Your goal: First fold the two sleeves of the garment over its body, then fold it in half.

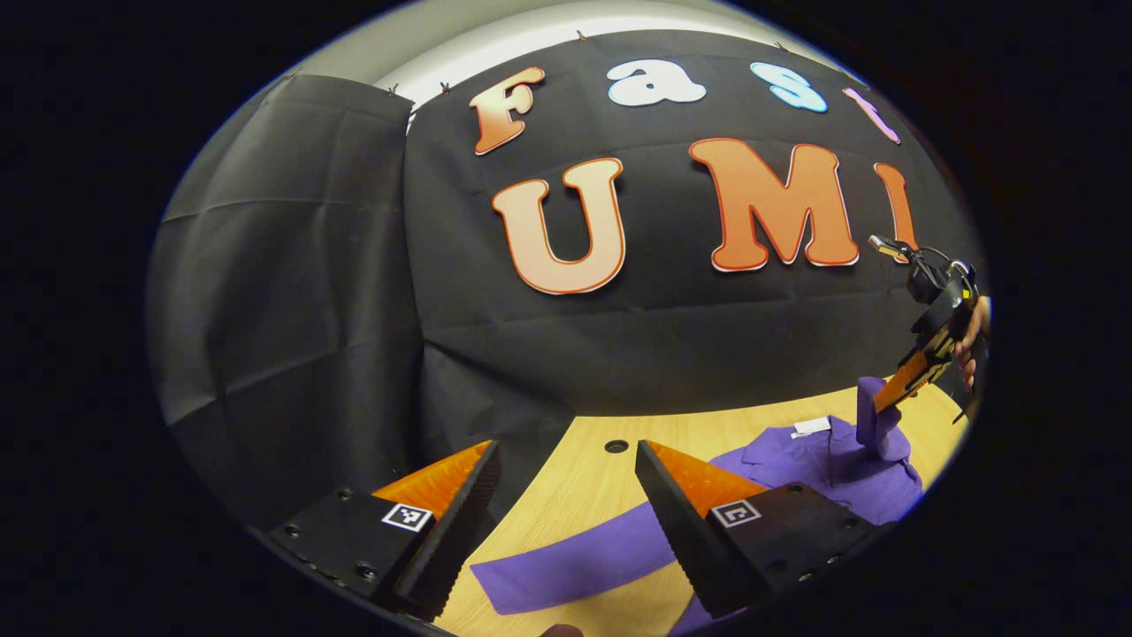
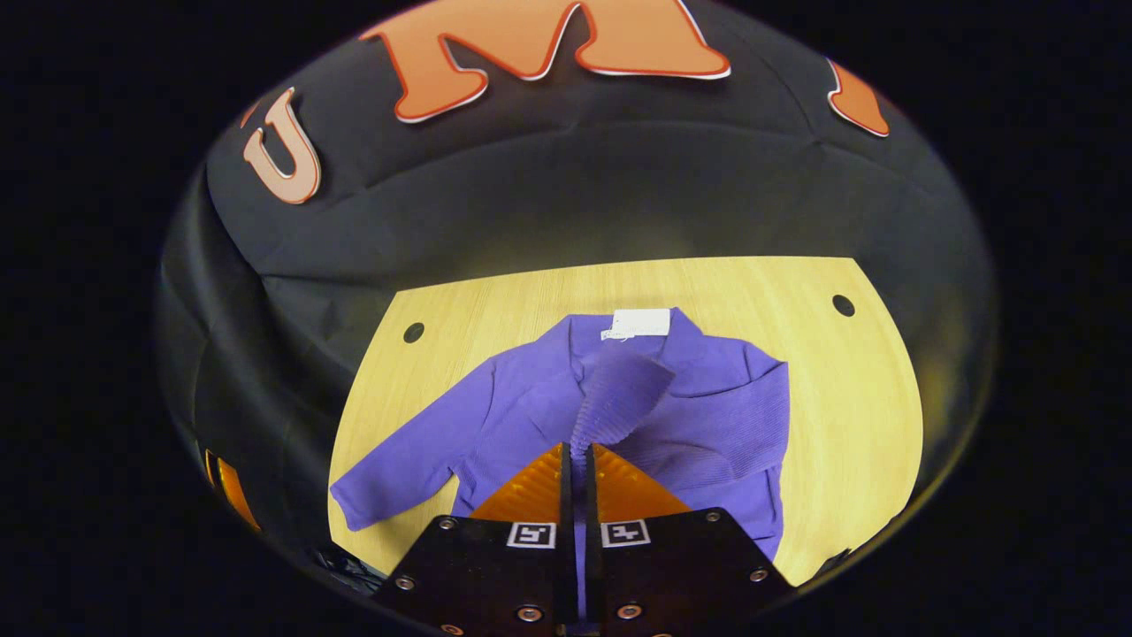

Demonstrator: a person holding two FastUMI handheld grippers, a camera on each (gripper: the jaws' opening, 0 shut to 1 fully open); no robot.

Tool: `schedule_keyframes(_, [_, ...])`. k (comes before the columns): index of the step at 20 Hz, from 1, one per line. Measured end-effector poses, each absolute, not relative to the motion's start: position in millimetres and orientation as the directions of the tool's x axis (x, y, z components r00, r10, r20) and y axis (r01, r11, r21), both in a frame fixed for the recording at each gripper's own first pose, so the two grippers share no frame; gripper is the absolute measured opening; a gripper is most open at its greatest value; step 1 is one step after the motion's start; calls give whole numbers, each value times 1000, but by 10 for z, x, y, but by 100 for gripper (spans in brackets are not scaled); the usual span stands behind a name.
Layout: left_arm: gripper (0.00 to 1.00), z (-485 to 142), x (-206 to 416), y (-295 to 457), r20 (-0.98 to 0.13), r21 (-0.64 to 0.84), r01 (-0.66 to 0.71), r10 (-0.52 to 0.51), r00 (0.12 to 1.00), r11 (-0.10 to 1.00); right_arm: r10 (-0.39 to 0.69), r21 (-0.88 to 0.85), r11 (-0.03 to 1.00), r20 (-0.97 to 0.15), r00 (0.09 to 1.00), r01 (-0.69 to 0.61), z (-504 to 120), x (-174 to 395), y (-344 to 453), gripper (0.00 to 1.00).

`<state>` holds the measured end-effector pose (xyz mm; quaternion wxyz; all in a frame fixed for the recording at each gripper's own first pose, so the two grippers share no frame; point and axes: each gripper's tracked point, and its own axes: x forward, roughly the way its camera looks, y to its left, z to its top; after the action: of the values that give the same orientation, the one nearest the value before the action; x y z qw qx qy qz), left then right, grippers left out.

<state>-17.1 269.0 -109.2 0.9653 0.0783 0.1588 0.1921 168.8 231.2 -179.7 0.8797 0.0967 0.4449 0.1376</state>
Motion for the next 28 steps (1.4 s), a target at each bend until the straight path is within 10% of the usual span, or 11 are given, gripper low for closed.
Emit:
schedule_keyframes(8, [98, -1307, -220, 2949, -322, 241, -365, 429, 844, 899, 408, 362, 911, -725, 555, -197, -1840, 1581, 2950, 8])
schedule_keyframes(9, [98, -1325, -211, 2975, -326, 245, -363, 429, 843, 899, 427, 380, 902, -707, 564, -207, -1778, 1567, 2990, 28])
schedule_keyframes(11, [98, -1370, -190, 3005, -331, 257, -363, 435, 838, 896, 450, 391, 890, -672, 588, -235, -1665, 1554, 3022, 19])
schedule_keyframes(15, [98, -1474, -181, 3143, -356, 259, -377, 451, 819, 889, 420, 307, 907, -601, 680, -289, -1420, 1583, 2801, 71])
schedule_keyframes(16, [98, -1556, -191, 3185, -375, 251, -379, 450, 811, 891, 405, 276, 914, -581, 706, -297, -1361, 1563, 2718, 66])
schedule_keyframes(19, [98, -1816, -194, 3303, -461, 198, -391, 438, 772, 899, 344, 177, 939, -522, 780, -296, -1190, 1540, 2395, 92])
schedule_keyframes(28, [99, -2793, -429, 3488, -797, 42, -447, 300, 524, 893, 208, 11, 976, -314, 926, -215, -610, 1268, 1468, 95])
